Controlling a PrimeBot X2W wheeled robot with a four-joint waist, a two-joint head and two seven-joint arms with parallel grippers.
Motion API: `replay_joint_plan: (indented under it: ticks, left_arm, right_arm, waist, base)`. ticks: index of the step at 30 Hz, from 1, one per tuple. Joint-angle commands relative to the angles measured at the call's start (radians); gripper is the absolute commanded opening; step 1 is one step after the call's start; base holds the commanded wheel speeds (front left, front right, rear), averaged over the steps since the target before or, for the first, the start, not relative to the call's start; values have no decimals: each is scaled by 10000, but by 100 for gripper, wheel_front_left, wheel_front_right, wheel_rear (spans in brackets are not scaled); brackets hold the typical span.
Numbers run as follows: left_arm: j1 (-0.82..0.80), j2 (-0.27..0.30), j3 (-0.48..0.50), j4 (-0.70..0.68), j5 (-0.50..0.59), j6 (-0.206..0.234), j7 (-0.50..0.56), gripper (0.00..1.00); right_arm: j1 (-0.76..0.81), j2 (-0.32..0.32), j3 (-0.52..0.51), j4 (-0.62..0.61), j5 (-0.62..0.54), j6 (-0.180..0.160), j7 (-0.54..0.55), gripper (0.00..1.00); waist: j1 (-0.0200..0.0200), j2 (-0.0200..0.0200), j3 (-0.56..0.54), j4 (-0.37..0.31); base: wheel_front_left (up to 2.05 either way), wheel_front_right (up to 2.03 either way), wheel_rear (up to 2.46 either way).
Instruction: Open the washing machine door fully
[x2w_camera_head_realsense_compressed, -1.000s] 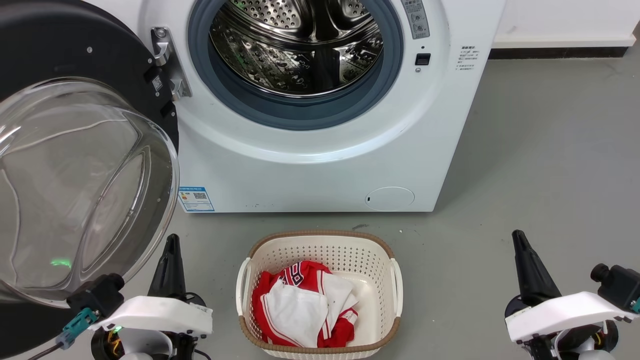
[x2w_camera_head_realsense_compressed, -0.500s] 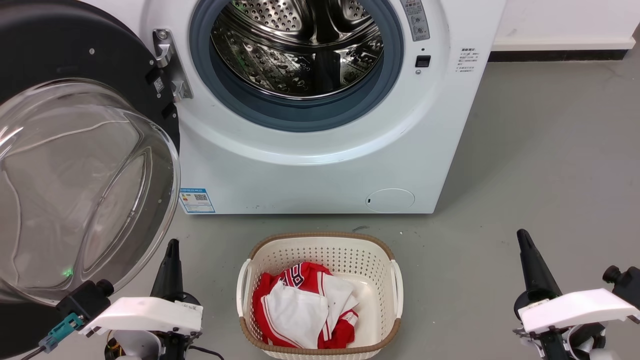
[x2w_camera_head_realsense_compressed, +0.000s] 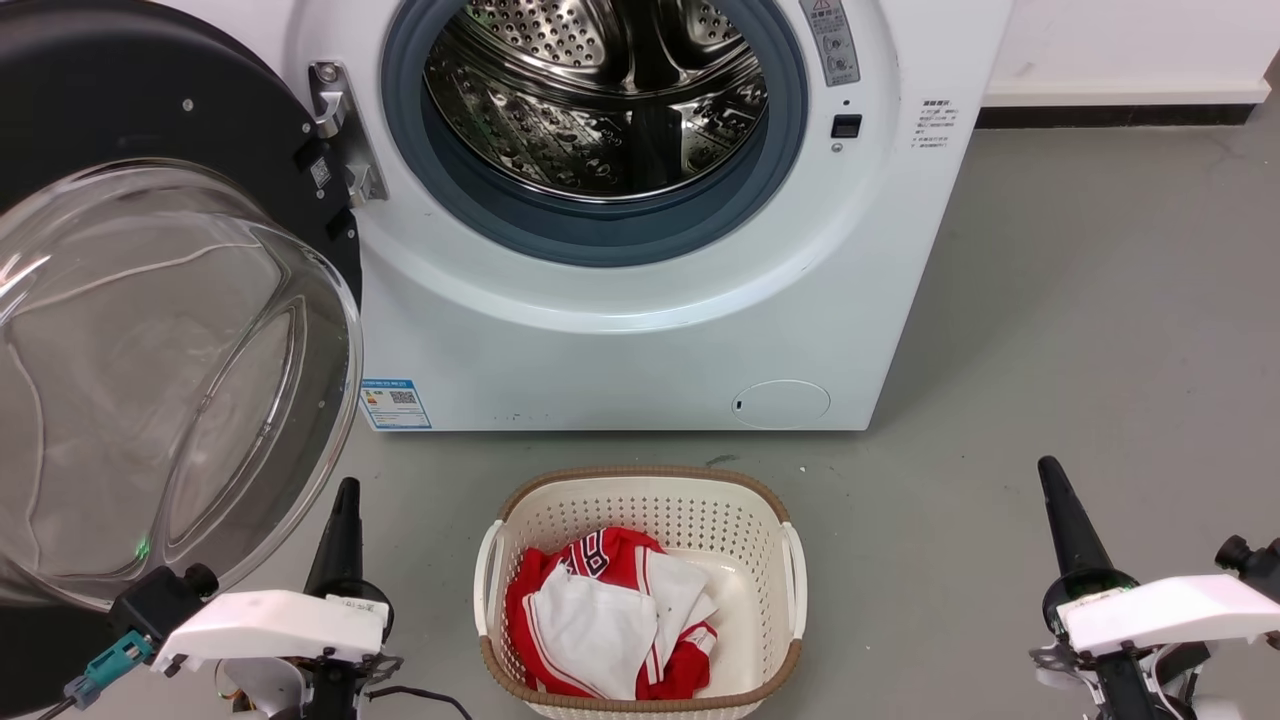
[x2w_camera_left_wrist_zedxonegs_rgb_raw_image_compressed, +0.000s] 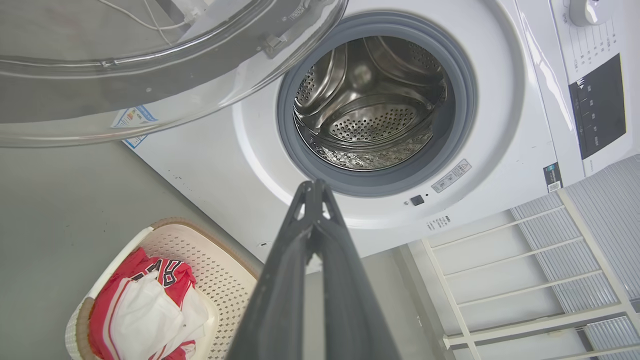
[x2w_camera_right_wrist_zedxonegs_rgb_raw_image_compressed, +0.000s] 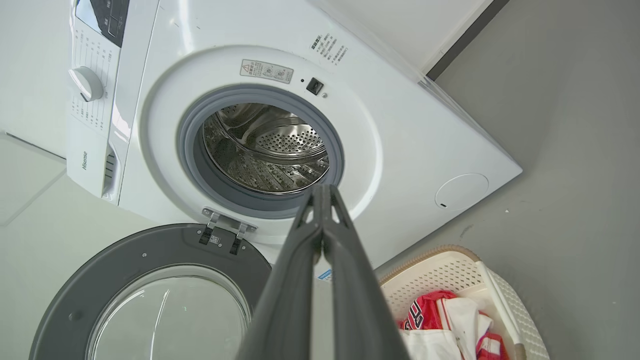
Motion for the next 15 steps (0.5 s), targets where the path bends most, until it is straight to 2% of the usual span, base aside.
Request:
replay_joint_plan:
  ticks: [1, 15]
  left_arm:
    - [-192, 14, 39, -53, -248, -70, 49, 0]
    - [-235, 9, 164, 89, -1877, -191, 464, 0]
  right_arm:
    - [-215, -68, -44, -38, 253, 0, 40, 0]
    - [-334, -65, -170, 170, 1862, -1, 309, 0]
  waist:
    - [0, 0, -3, 1]
    - [0, 0, -58, 13]
  base:
    - [0, 0, 0]
    - [0, 0, 0]
